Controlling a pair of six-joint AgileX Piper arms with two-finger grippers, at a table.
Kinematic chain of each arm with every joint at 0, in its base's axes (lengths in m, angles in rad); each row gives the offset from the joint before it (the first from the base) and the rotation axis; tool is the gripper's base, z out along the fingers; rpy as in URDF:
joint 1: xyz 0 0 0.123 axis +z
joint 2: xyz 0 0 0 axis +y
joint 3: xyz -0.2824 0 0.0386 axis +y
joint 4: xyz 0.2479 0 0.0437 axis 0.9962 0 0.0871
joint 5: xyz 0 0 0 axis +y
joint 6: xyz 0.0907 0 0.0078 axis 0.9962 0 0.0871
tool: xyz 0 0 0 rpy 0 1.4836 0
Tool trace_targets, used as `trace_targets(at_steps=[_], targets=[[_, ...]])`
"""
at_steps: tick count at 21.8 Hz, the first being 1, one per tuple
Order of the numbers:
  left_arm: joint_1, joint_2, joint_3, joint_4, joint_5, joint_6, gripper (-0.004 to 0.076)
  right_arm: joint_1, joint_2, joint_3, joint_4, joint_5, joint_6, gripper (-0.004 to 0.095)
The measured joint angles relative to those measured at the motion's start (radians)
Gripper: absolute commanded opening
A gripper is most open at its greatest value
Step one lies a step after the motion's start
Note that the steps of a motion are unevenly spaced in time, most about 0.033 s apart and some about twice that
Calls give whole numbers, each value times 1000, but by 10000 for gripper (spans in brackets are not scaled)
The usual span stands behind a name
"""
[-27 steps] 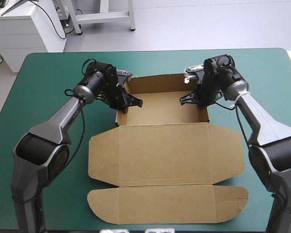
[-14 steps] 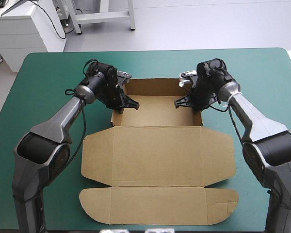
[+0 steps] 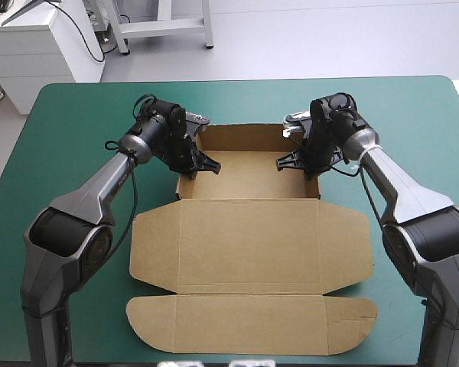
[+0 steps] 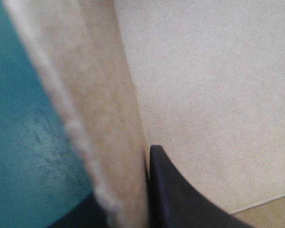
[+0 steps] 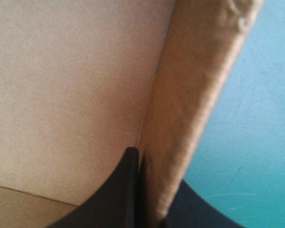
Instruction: Fold the box
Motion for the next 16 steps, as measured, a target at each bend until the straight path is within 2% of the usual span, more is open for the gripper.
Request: trace_targets(at_steps=[1, 3, 4, 5, 6, 7, 8, 10, 11, 16], targets=[[0, 0, 0, -4, 0, 2, -8, 0, 0, 0, -2, 0, 0, -8], [0, 1, 0, -15, -1, 11, 2, 0, 0, 1, -7, 1, -1, 77], [0, 2, 0, -19, -1, 13, 43, 0, 0, 1, -8, 3, -6, 181], [1, 3, 0, -24, -5, 23, 115, 0, 0, 2, -17, 4, -20, 278], [2, 4, 0, -29, -9, 43, 255, 1, 0, 2, -17, 4, -36, 453], [2, 8, 0, -43, -11, 89, 316, 2, 0, 2, -17, 4, -61, 534], [2, 8, 0, -51, -7, 109, 462, 5, 0, 2, -17, 4, -69, 648], [-5, 8, 0, -82, 10, 135, 608, 7, 0, 2, -4, 0, -85, 714], [-10, 8, 0, -98, 10, 120, 637, 10, 0, 2, 7, -4, -93, 713], [-9, 8, 0, -110, 9, 76, 642, 15, 0, 2, 17, -7, -102, 713]])
